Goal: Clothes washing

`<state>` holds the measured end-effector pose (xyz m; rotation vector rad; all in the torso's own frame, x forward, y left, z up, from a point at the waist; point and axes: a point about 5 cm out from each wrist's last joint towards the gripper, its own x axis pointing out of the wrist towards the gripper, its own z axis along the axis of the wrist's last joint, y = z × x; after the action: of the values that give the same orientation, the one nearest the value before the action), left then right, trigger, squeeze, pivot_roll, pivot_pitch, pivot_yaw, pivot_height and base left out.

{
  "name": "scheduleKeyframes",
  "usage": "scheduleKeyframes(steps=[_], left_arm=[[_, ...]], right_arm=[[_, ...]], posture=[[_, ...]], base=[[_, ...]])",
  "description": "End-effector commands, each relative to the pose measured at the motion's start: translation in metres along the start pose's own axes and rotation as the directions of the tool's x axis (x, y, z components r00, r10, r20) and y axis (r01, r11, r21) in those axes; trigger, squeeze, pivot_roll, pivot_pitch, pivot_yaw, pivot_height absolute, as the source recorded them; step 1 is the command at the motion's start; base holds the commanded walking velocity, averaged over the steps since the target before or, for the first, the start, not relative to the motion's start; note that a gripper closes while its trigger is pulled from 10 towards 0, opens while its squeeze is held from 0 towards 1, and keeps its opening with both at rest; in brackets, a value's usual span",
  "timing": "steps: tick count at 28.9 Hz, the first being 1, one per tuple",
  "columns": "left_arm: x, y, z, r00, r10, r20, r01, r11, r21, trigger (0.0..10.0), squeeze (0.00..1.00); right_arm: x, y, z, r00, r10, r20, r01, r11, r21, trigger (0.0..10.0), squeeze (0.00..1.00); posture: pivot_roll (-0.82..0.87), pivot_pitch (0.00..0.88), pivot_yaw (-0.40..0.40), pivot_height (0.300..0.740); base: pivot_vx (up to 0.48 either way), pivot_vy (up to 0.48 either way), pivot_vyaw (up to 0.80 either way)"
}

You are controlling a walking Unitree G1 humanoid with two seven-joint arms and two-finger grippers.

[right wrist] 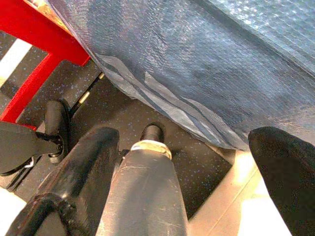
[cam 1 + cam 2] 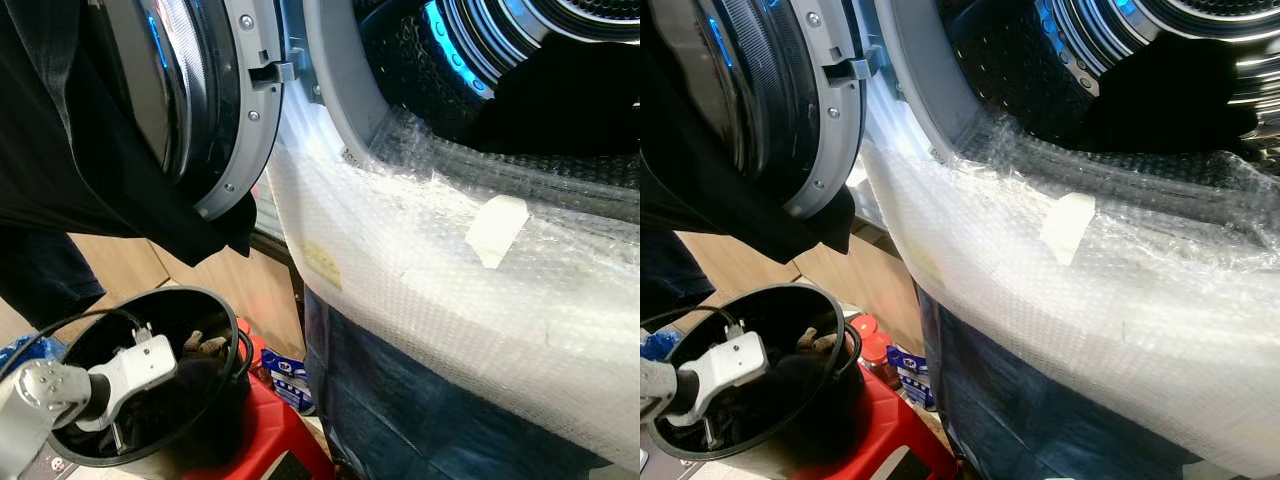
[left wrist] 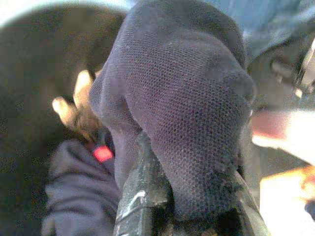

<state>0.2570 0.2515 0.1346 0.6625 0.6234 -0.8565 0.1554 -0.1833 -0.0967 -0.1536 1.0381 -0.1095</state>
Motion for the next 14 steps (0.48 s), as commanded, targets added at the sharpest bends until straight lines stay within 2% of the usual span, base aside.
scheduleKeyframes(steps=[1, 2, 5, 6, 7, 8, 9, 10, 12, 13, 14], left_arm=[[-0.014, 0.008, 0.018, 0.998, 0.009, 0.063, -0.01, 1.0, 0.023, 0.0, 0.0], [-0.017, 0.011, 0.029, 0.994, 0.018, 0.104, -0.022, 0.999, 0.037, 0.0, 0.0], [-0.018, 0.016, 0.045, 0.983, 0.021, 0.185, -0.029, 0.999, 0.038, 0.0, 0.0], [-0.018, 0.016, 0.057, 0.97, 0.009, 0.243, -0.02, 0.999, 0.042, 0.0, 0.0], [-0.018, 0.016, 0.057, 0.97, 0.009, 0.243, -0.02, 0.999, 0.042, 0.0, 0.0], [-0.015, 0.017, 0.074, 0.947, -0.022, 0.319, 0.002, 0.998, 0.063, 0.0, 0.0], [-0.013, 0.017, 0.08, 0.939, -0.034, 0.341, 0.012, 0.998, 0.069, 0.0, 0.0], [-0.008, 0.019, 0.094, 0.913, -0.064, 0.402, 0.034, 0.996, 0.083, 0.0, 0.0], [-0.001, 0.017, 0.111, 0.889, -0.112, 0.444, 0.063, 0.99, 0.124, 0.0, 0.0], [-0.001, 0.017, 0.111, 0.889, -0.112, 0.444, 0.063, 0.99, 0.124, 0.0, 0.0], [0.002, 0.014, 0.118, 0.874, -0.146, 0.464, 0.09, 0.986, 0.141, 0.0, 0.0]], right_arm=[[-0.001, 0.007, 0.0, 1.0, 0.019, 0.003, -0.019, 1.0, -0.003, 10.0, 0.0], [-0.001, 0.008, 0.001, 1.0, 0.022, 0.004, -0.022, 1.0, -0.003, 10.0, 0.0], [-0.001, 0.009, 0.001, 1.0, 0.023, 0.006, -0.023, 1.0, -0.002, 10.0, 0.0], [-0.001, 0.01, 0.002, 1.0, 0.025, 0.007, -0.025, 1.0, -0.001, 10.0, 0.0], [-0.001, 0.01, 0.002, 1.0, 0.025, 0.007, -0.025, 1.0, -0.001, 10.0, 0.0], [-0.001, 0.011, 0.002, 1.0, 0.029, 0.007, -0.029, 1.0, -0.007, 10.0, 0.0], [-0.001, 0.011, 0.002, 1.0, 0.031, 0.006, -0.031, 0.999, -0.012, 10.0, 0.0], [-0.001, 0.011, 0.002, 0.999, 0.033, 0.005, -0.033, 0.999, -0.018, 10.0, 0.0], [-0.001, 0.01, 0.002, 1.0, 0.027, 0.005, -0.027, 1.0, -0.014, 10.0, 0.0], [-0.001, 0.01, 0.002, 1.0, 0.027, 0.005, -0.027, 1.0, -0.014, 10.0, 0.0], [0.0, 0.009, 0.002, 1.0, 0.025, 0.006, -0.025, 1.0, -0.013, 10.0, 0.0]], posture=[[0.1, 0.028, 0.141, 0.74], [0.1, 0.028, 0.141, 0.74], [0.1, 0.008, 0.144, 0.74], [0.09, 0.003, 0.143, 0.74], [0.09, 0.003, 0.143, 0.74], [0.1, 0.0, 0.137, 0.74], [0.1, 0.0, 0.137, 0.74], [0.09, 0.0, 0.135, 0.74], [0.09, 0.0, 0.137, 0.74], [0.09, 0.0, 0.137, 0.74], [0.08, 0.0, 0.14, 0.74]], base=[[0.0, 0.0, 0.0], [0.0, 0.0, 0.0], [0.0, 0.0, 0.0], [0.0, 0.0, 0.0], [0.0, 0.0, 0.0], [0.0, 0.0, 0.0], [0.0, 0.0, 0.0], [0.0, 0.0, 0.0], [0.0, 0.0, 0.0], [0.0, 0.0, 0.0], [0.0, 0.0, 0.0]])
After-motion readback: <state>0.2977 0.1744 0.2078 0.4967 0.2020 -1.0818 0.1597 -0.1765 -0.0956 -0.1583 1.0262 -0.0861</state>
